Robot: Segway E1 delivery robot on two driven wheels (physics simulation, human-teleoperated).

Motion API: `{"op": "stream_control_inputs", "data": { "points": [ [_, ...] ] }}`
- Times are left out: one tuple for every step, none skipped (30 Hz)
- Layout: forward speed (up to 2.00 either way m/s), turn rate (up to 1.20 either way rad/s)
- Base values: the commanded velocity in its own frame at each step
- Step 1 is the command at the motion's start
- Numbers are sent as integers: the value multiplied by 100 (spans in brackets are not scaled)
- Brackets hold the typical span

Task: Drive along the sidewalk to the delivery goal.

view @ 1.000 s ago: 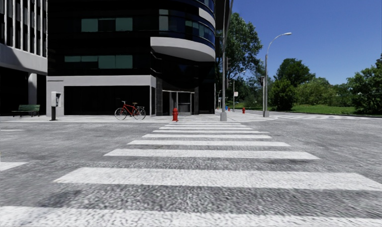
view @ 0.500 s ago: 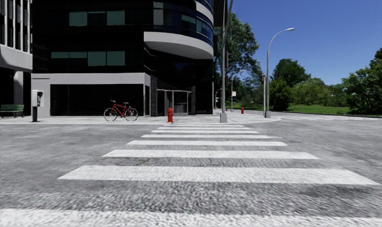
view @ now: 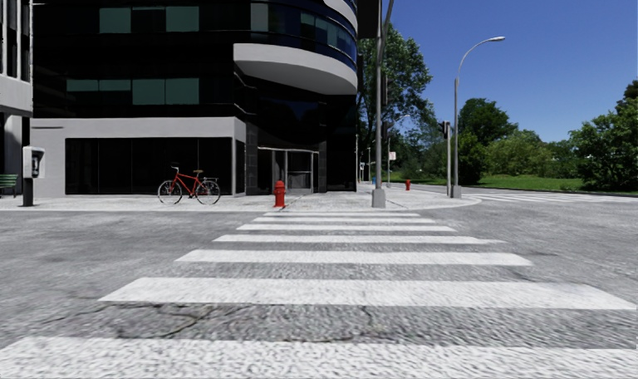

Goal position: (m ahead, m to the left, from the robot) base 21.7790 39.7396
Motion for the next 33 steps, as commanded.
{"op": "stream_control_inputs", "data": {
  "points": [
    [200,0],
    [200,0],
    [200,0],
    [200,0],
    [200,-4],
    [200,-18],
    [200,-23],
    [200,-23],
    [200,-24],
    [200,-24],
    [200,-24],
    [200,-24],
    [200,-24],
    [200,-24],
    [200,-24],
    [200,-23],
    [200,-6],
    [200,-6],
    [200,0],
    [200,0],
    [200,0],
    [200,0],
    [200,0],
    [200,0],
    [200,0],
    [200,0],
    [200,0],
    [200,0],
    [200,0],
    [200,0],
    [200,0],
    [200,0],
    [200,0]
  ]
}}
